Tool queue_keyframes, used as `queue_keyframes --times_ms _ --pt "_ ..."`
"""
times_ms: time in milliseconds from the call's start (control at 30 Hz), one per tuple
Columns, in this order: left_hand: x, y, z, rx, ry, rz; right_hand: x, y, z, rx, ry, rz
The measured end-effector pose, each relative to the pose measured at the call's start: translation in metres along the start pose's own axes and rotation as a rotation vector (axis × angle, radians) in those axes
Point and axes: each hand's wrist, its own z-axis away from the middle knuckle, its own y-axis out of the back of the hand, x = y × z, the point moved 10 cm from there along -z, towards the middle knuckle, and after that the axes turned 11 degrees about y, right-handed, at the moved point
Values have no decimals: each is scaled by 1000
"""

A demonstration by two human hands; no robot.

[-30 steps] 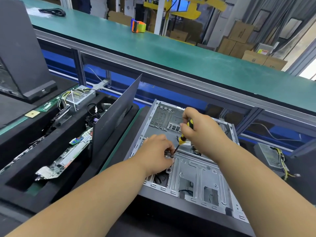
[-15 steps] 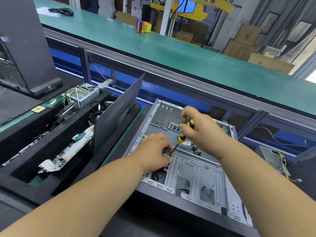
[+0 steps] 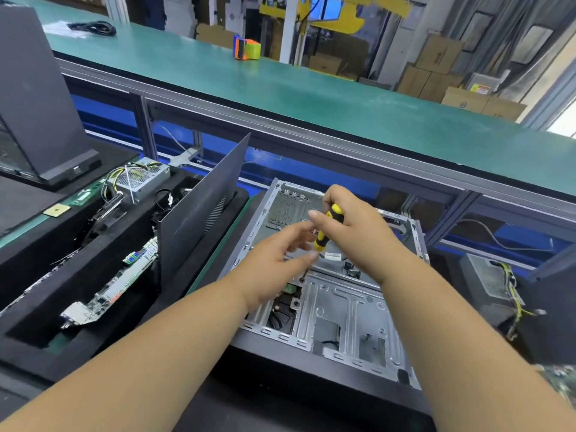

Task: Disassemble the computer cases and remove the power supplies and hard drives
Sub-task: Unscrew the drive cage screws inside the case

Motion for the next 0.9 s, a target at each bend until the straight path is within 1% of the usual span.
queue_keyframes --times_ms 67,100,200,233,300,333,400,433,467,500,533,600,700,767,833,900 --pt "10 -3 -5 -47 -28 116 -3 0 0 54 3 -54" --pt "15 -3 -9 -48 -42 135 -4 0 -1 79 -7 -79" --pt "25 -3 -17 -46 -77 121 0 0 -2 146 -97 -101" --pt "26 -3 -19 -54 -87 122 3 0 -2 191 -134 -138" --pt "24 -3 -20 -54 -94 121 6 4 0 338 -193 -276" --pt "22 -3 -22 -52 -87 113 6 5 1 424 -211 -385" --pt "14 -5 -24 -63 -64 114 7 0 2 559 -257 -697" --pt "10 -6 -24 -77 -48 127 7 -6 1 592 -281 -835" --pt "7 -7 -24 -97 -28 138 7 -10 0 612 -305 -895" --pt "4 -8 -24 -119 -8 128 8 -11 1 630 -328 -868" --pt "1 -8 -23 -136 11 89 9 -10 2 653 -332 -793" --pt "-6 -5 -22 -147 41 -71 5 -6 3 680 -290 -673" --pt "-17 1 -23 -108 40 -499 2 -6 4 691 -210 -636" --pt "-22 -2 -24 -127 34 -686 0 -6 2 671 -177 -633" --pt "-30 -3 -24 -152 76 -713 2 -8 0 649 -168 -686" --pt "-33 -3 -25 -155 78 -697 5 -10 -3 616 -156 -755"
